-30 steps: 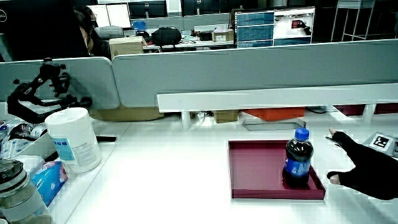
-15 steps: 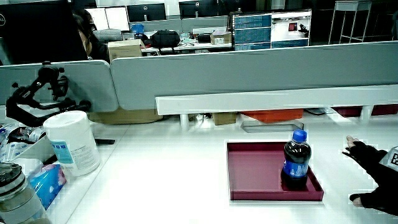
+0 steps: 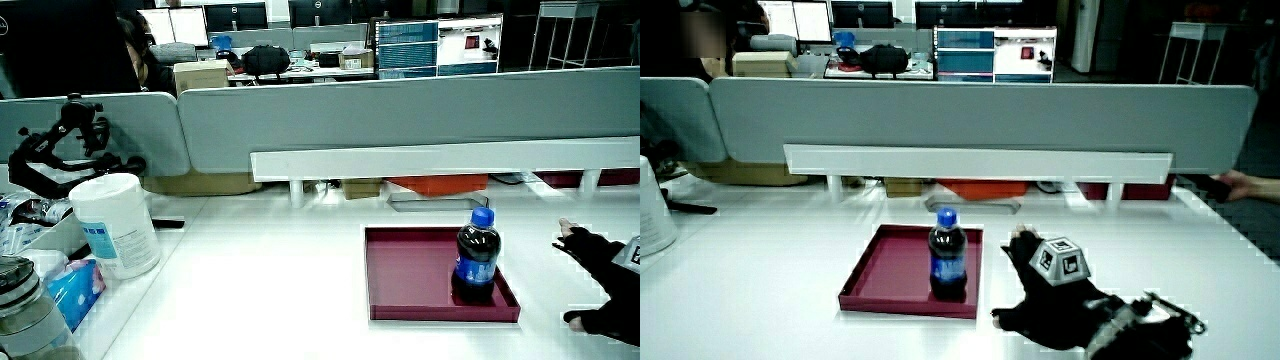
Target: Pick pepsi from plate
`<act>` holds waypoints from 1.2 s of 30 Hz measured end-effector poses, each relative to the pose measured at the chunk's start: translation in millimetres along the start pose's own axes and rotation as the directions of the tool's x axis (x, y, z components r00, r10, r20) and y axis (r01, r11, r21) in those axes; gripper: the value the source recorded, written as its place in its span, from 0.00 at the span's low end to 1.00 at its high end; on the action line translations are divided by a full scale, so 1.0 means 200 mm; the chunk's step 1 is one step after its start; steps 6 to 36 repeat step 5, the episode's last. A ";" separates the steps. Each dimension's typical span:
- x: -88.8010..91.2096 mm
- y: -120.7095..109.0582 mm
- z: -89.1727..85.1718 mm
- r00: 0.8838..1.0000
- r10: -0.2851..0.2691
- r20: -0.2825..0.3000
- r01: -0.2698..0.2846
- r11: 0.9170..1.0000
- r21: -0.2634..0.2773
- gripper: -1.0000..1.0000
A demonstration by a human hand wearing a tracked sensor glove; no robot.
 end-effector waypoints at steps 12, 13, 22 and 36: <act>-0.13 -0.05 0.00 0.999 0.044 0.002 -0.044 0.999 -0.016 1.00; -0.13 -0.05 0.00 0.999 0.044 0.002 -0.044 0.999 -0.016 1.00; -0.13 -0.05 0.00 0.999 0.044 0.002 -0.044 0.999 -0.016 1.00; -0.13 -0.05 0.00 0.999 0.044 0.002 -0.044 0.999 -0.016 1.00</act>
